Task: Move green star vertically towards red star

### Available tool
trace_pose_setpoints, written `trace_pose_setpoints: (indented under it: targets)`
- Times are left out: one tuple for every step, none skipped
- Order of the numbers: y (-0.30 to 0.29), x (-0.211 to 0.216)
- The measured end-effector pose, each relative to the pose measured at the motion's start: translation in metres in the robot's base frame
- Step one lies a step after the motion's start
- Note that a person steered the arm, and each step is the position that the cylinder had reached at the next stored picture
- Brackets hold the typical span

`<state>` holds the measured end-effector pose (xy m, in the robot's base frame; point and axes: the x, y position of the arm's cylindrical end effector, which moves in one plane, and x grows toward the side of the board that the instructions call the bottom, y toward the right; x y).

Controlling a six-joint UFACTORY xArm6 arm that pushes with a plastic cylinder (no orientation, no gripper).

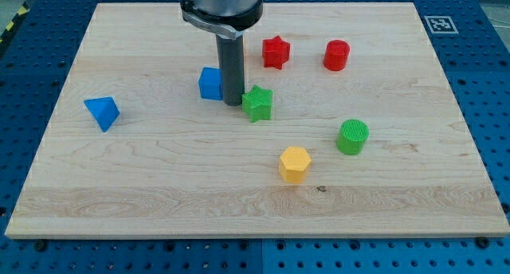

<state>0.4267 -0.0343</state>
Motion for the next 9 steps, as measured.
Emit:
trace_pose_setpoints:
  targets:
    - [0.007,0.000]
    - [0.016,-0.001]
    - [0.025,-0.003]
    - [0.037,-0.005]
    - [0.050,-0.005]
    - [0.064,-0.005]
    - [0.078,-0.006]
    - [0.101,-0.015]
    - [0.124,-0.021]
